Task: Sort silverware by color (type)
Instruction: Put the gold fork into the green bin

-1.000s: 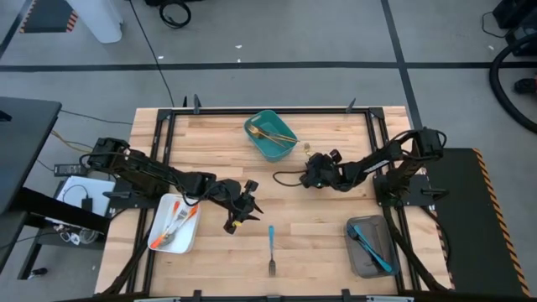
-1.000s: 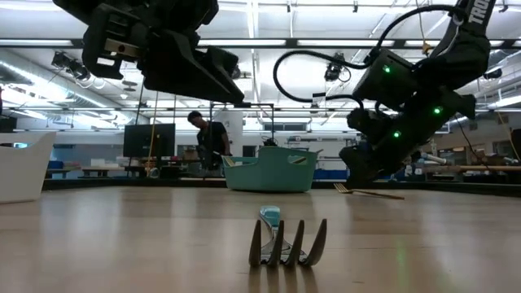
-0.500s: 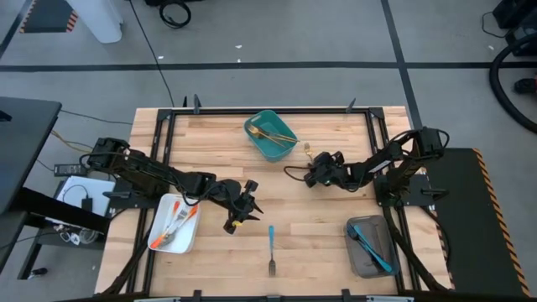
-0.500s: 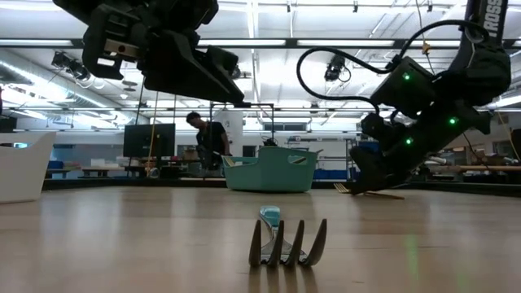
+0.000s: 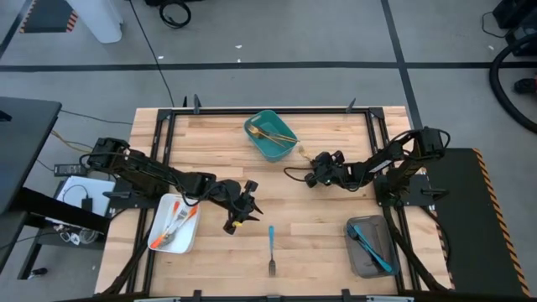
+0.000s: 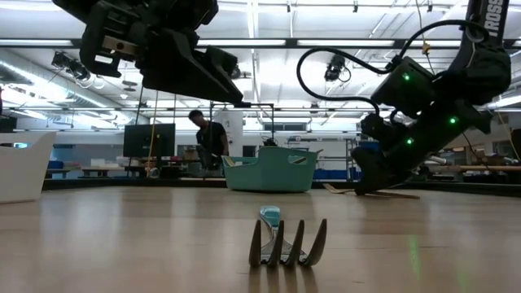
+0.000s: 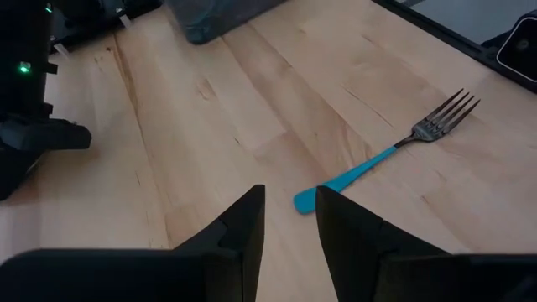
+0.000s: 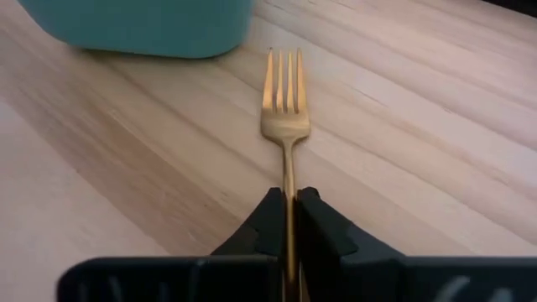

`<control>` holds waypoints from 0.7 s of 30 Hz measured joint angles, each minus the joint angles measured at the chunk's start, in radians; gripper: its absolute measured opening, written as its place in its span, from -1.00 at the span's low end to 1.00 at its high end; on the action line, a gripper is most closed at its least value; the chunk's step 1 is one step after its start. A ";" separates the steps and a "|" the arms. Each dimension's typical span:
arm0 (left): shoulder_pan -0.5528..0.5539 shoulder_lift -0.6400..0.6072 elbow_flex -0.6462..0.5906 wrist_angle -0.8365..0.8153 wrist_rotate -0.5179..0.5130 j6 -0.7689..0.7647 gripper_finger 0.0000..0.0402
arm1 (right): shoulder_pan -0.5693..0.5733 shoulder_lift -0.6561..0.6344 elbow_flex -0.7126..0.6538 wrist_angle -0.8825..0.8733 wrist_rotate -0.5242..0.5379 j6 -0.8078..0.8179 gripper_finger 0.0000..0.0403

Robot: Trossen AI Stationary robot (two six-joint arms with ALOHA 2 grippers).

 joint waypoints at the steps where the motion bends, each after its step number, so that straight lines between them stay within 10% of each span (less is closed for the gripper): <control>1: 0.000 0.000 0.000 -0.002 0.000 0.000 -0.42 | 0.000 0.000 0.000 -0.001 -0.010 -0.001 -0.88; 21: 0.001 -0.084 0.001 -0.185 -0.094 -0.016 -0.42 | 0.055 -0.143 -0.004 -0.007 -0.216 -0.215 -0.89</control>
